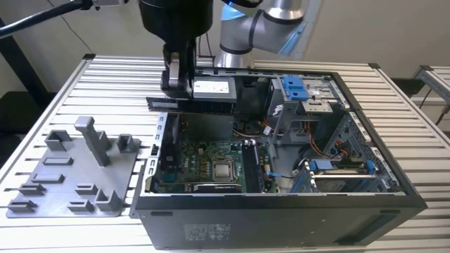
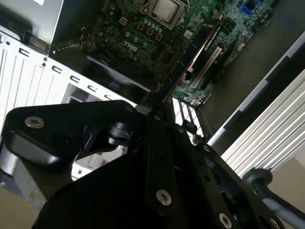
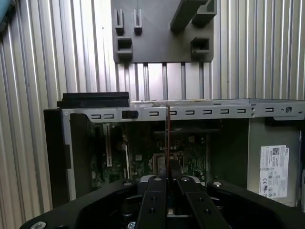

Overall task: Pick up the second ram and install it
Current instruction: 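Pick up the second ram and move it above second insertion slot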

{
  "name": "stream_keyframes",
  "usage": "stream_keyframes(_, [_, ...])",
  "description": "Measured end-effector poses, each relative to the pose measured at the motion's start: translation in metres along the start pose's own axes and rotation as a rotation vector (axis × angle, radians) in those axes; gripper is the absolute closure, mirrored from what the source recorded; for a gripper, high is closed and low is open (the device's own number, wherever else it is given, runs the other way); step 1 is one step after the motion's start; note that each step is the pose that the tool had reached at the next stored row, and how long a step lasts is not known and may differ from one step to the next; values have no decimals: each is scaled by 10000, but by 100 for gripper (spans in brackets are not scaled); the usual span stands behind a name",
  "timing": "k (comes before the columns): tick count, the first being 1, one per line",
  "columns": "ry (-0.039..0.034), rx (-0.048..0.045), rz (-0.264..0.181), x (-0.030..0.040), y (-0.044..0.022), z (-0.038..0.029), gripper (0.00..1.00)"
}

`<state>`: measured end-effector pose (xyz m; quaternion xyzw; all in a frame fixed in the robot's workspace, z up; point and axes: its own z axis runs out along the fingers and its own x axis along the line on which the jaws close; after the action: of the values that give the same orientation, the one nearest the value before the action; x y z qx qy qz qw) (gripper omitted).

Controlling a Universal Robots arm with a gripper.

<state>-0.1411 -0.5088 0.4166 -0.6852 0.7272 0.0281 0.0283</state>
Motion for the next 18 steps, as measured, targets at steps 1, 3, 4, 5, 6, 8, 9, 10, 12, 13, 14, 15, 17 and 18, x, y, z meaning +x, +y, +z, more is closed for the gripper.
stream_keyframes(1, [0, 0, 0, -3, -44, 1, 86])
stream_keyframes(3, [1, -1, 0, -8, -134, 2, 86])
stream_keyframes(4, [1, -1, 0, -10, -179, 2, 86])
stream_keyframes(5, [1, 0, 0, -13, -225, 3, 86])
stream_keyframes(6, [0, 0, 0, -16, -269, 4, 86])
stream_keyframes(8, [0, 0, 0, -21, -360, 5, 86])
stream_keyframes(9, [0, 0, 0, -24, -405, 5, 86])
stream_keyframes(10, [1, 0, 0, -26, -450, 5, 86])
stream_keyframes(12, [0, 0, 0, -32, -543, 6, 86])
stream_keyframes(13, [0, 0, 0, -37, -633, 7, 86])
stream_keyframes(14, [1, 0, 0, -40, -678, 7, 86])
stream_keyframes(15, [1, 0, 0, -42, -721, 7, 86])
stream_keyframes(17, [1, -1, 0, -48, -808, 8, 86])
stream_keyframes(18, [1, 0, 0, -50, -850, 9, 86])
